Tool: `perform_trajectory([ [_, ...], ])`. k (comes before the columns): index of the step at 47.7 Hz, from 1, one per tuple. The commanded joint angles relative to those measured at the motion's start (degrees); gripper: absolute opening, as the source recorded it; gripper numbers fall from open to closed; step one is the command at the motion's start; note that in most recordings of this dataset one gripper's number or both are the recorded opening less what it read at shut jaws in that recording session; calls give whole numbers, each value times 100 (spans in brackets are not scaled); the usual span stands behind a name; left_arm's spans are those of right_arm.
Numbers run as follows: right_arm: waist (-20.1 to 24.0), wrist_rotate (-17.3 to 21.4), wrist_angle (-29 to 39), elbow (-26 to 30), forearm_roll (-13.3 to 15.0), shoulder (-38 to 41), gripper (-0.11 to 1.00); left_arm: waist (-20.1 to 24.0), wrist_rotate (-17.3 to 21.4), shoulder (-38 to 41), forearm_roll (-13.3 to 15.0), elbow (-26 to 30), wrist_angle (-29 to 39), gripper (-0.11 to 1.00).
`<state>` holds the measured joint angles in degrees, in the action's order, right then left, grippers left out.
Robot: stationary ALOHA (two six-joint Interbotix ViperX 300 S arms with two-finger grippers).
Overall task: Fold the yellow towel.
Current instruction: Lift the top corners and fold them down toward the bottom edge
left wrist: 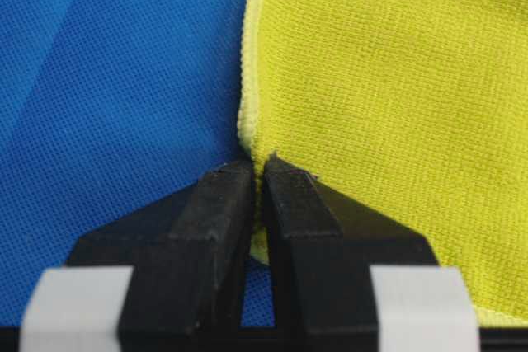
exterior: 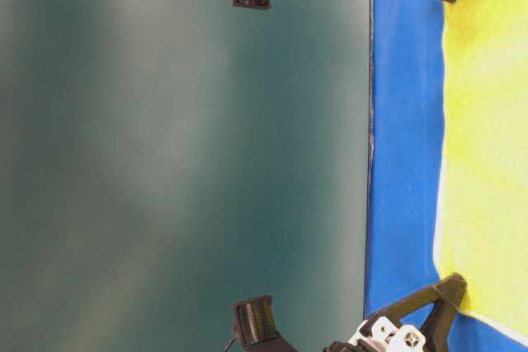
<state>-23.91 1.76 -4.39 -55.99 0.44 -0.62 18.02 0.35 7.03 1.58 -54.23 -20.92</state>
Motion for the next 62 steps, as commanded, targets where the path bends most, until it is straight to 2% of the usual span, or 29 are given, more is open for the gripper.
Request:
perform_trajectory([
  [1,-9,9,105,44,-9,-237,3,-18,18,-264,9,123,220,2],
  [9,-9,9,325,18,-9,-677,3,-18,88,-738,9,255,791,2],
  [17,-9,9,413,0,-9,-861,3,-18,299,-993,9,281,870,2],
  [23,18,18,615,0,-9,-932,3,-62,272,-1020,9,290,905,2],
  [29,202,53,861,-9,-62,-1116,3,-360,264,-1055,9,290,940,2],
  [36,659,246,1195,-62,-132,-1424,3,-896,220,-1134,9,299,1099,2],
  [44,1397,756,1415,-158,-141,-1731,3,-1573,35,-1195,9,290,1345,2],
  [62,2944,2206,1529,-193,-141,-1670,3,-2883,-844,-1011,9,457,1397,2],
])
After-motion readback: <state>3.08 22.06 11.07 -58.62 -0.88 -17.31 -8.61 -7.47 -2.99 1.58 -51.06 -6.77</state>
